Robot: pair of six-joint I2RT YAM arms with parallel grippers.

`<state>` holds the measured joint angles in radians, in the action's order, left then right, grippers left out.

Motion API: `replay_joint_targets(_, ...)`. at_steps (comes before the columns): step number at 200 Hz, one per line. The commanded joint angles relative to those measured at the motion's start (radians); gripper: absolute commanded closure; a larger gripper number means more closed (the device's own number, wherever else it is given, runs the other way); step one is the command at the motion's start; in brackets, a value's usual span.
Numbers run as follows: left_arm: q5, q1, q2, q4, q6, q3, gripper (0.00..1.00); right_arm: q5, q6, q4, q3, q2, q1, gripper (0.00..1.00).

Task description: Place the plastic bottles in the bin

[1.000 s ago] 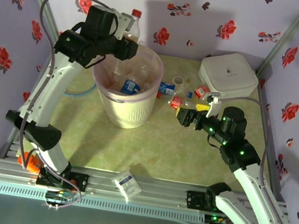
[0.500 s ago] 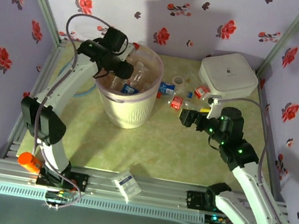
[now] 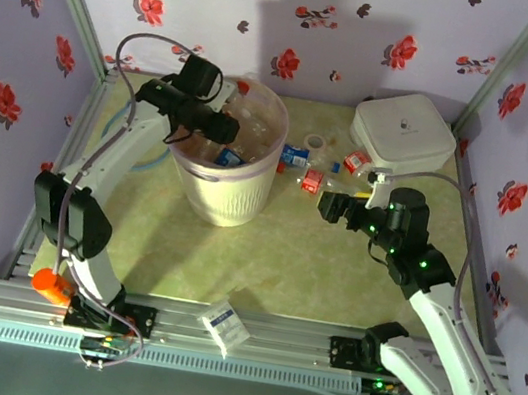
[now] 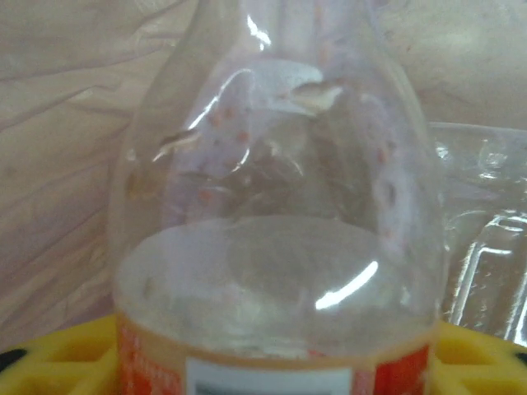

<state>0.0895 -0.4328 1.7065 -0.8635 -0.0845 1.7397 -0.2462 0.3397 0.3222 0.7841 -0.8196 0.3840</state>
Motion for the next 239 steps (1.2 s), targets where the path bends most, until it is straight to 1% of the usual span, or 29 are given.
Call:
replay_joint_targets(1,0.052,-0.007,-0.016,-0.013,-0.015,0.006,0.27,0.015,-0.005,0.003,-0.008,-0.003,-0.010,0.01)
replay_joint_targets(18,0.040,-0.006,-0.051,-0.025,-0.006,0.037,0.20,0.013,-0.006,0.002,-0.008,-0.007,-0.013,0.01)
replay_joint_targets(39,0.010,-0.003,-0.079,-0.028,-0.001,0.069,0.20,0.010,0.001,-0.002,-0.008,-0.012,-0.013,0.01)
replay_joint_targets(59,0.004,-0.001,-0.084,-0.019,-0.003,0.080,0.26,0.009,0.005,-0.005,-0.004,-0.021,-0.014,0.01)
replay_joint_targets(87,0.004,-0.001,-0.084,0.028,-0.009,0.047,0.35,0.009,0.013,-0.006,-0.006,-0.025,-0.014,0.01)
replay_joint_targets(133,0.010,-0.002,-0.054,0.106,-0.036,-0.037,0.61,0.009,0.022,-0.001,0.004,-0.044,-0.014,0.01)
replay_joint_targets(161,0.012,-0.017,-0.073,0.141,-0.061,-0.123,0.67,0.014,0.023,0.000,-0.001,-0.049,-0.014,0.01)
replay_joint_targets(191,0.012,-0.043,-0.090,0.185,-0.094,-0.250,0.72,0.031,0.027,0.000,-0.008,-0.068,-0.013,0.01)
replay_joint_targets(210,0.010,-0.047,-0.087,0.220,-0.121,-0.323,0.76,0.075,0.034,0.027,0.003,-0.086,-0.014,0.01)
replay_joint_targets(239,-0.007,-0.048,-0.099,0.262,-0.141,-0.386,0.77,0.185,0.057,0.097,0.019,-0.102,-0.024,0.01)
